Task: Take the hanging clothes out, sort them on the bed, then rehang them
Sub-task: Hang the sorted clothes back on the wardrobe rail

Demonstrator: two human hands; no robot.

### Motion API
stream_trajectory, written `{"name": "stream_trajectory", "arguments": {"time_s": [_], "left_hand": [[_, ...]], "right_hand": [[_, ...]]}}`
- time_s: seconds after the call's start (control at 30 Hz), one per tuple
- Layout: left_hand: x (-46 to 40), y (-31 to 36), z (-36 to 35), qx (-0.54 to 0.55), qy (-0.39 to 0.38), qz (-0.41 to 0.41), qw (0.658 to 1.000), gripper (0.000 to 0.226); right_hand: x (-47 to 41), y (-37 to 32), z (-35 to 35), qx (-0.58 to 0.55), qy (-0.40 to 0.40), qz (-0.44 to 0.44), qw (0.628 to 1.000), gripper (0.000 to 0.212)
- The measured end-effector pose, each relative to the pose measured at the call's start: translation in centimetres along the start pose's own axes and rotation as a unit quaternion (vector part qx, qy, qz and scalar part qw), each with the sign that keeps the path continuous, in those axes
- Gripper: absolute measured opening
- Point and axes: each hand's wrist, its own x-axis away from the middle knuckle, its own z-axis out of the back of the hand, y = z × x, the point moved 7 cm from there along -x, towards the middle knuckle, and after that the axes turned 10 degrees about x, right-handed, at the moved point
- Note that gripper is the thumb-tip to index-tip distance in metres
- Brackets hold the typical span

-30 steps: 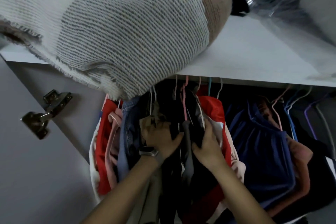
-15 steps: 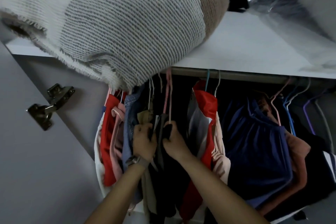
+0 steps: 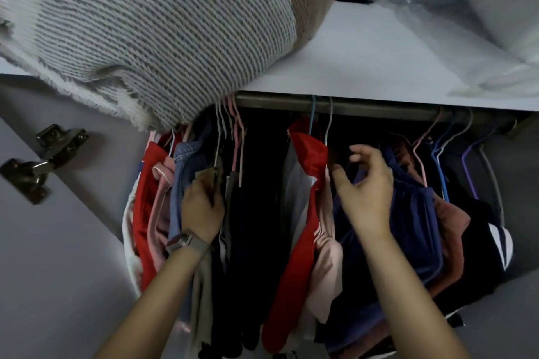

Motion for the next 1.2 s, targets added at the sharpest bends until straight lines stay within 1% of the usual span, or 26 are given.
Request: {"name": "stream_trajectory", "arguments": {"time_s": [0.03,0.07,0.13,0.17,0.2,0.23,0.27,0.33,0.4,0.47,0.53,0.6,0.67,0.77,0.8,0.83,0.9,0.93,0.97,1.0,1.03,1.07,1.13,1.17,1.2], "left_hand": [[-0.4,-0.7,-0.3,-0.008,0.002,0.036,0.999,0.027],[-0.8,-1.1,-0.6,-0.002,0.006,0.071,0.997,0.024],[-1.1,-1.7,-1.1,0.015,0.007,0.133,0.991,0.025],[-1.1,-2.0,-1.5,-0.001,-0.009,0.168,0.986,0.029],[-1.1,-2.2,-2.1,-0.041,-0.037,0.200,0.978,0.032],[-1.0,-2.3,-2.5,-0.088,-0.064,0.225,0.968,0.034],[-1.0,-2.3,-2.8,-0.121,-0.078,0.239,0.960,0.036],[-0.9,-2.2,-3.2,-0.118,-0.079,0.248,0.958,0.039],[-0.9,-2.3,-3.0,-0.090,-0.064,0.242,0.964,0.040],[-0.8,-2.5,-1.9,-0.061,-0.043,0.216,0.974,0.037],[-0.8,-2.7,-0.2,-0.043,-0.015,0.189,0.981,0.033],[-0.9,-3.2,1.0,-0.043,0.006,0.179,0.983,0.030],[-1.0,-3.4,1.5,-0.046,0.009,0.171,0.984,0.029],[-1.2,-3.3,1.2,-0.014,-0.017,0.170,0.985,0.023],[-1.2,-3.3,0.9,0.003,-0.034,0.167,0.985,0.020],[-1.2,-3.7,0.5,0.019,-0.054,0.181,0.982,0.020],[-1.0,-4.4,0.0,0.050,-0.093,0.222,0.969,0.029],[-0.9,-4.3,0.0,0.057,-0.109,0.219,0.968,0.038],[-0.9,-3.4,0.2,0.057,-0.117,0.185,0.974,0.046],[-0.9,-2.2,0.4,0.052,-0.110,0.124,0.985,0.047],[-0.8,-0.9,0.8,0.033,-0.093,0.059,0.993,0.044],[-0.3,0.1,0.9,-0.003,-0.067,0.011,0.998,0.042],[0.9,1.7,0.9,-0.073,-0.019,-0.025,0.997,0.052],[1.4,2.1,0.6,-0.086,-0.021,-0.023,0.996,0.057],[1.9,2.5,0.2,-0.083,-0.035,-0.022,0.996,0.059]], "right_hand": [[-0.7,1.9,-1.6,0.032,-0.065,-0.041,0.997,0.046],[-1.0,3.7,-3.7,0.056,-0.149,-0.083,0.984,0.056],[0.5,5.5,-7.6,0.057,-0.313,-0.147,0.936,0.070],[1.5,5.9,-9.2,0.041,-0.362,-0.164,0.917,0.079],[2.3,6.0,-10.5,0.020,-0.390,-0.167,0.905,0.083],[2.8,5.7,-11.3,0.010,-0.401,-0.161,0.902,0.080],[3.0,4.9,-11.7,-0.001,-0.397,-0.147,0.906,0.071],[3.3,3.7,-12.0,-0.052,-0.382,-0.169,0.907,0.057],[3.3,3.1,-12.2,-0.086,-0.375,-0.183,0.905,0.062],[3.2,2.6,-12.4,-0.055,-0.373,-0.164,0.911,0.065],[3.6,1.1,-12.9,-0.011,-0.381,-0.122,0.916,0.060],[4.5,-1.0,-14.2,0.028,-0.402,-0.067,0.913,0.054],[5.3,-2.3,-16.1,0.048,-0.417,-0.044,0.907,0.054],[5.5,-2.2,-17.3,0.092,-0.402,-0.051,0.910,0.064],[5.4,-2.0,-17.1,0.097,-0.388,-0.039,0.916,0.065],[5.4,-1.8,-16.5,0.092,-0.376,-0.029,0.922,0.064],[5.4,-1.2,-15.2,0.040,-0.342,-0.018,0.939,0.065],[5.3,-0.8,-14.6,-0.010,-0.312,-0.023,0.950,0.069],[5.1,-0.6,-14.1,-0.058,-0.283,-0.039,0.957,0.074],[5.1,-0.3,-14.1,-0.098,-0.263,-0.053,0.958,0.077],[5.0,-0.4,-14.4,-0.113,-0.258,-0.053,0.958,0.076],[5.0,-0.8,-15.0,-0.104,-0.265,-0.032,0.958,0.066],[5.5,-2.2,-16.5,-0.051,-0.308,0.007,0.950,0.033],[5.9,-2.9,-16.8,-0.038,-0.336,0.005,0.941,0.030],[6.2,-3.2,-17.1,-0.036,-0.361,0.004,0.932,0.032]]}}
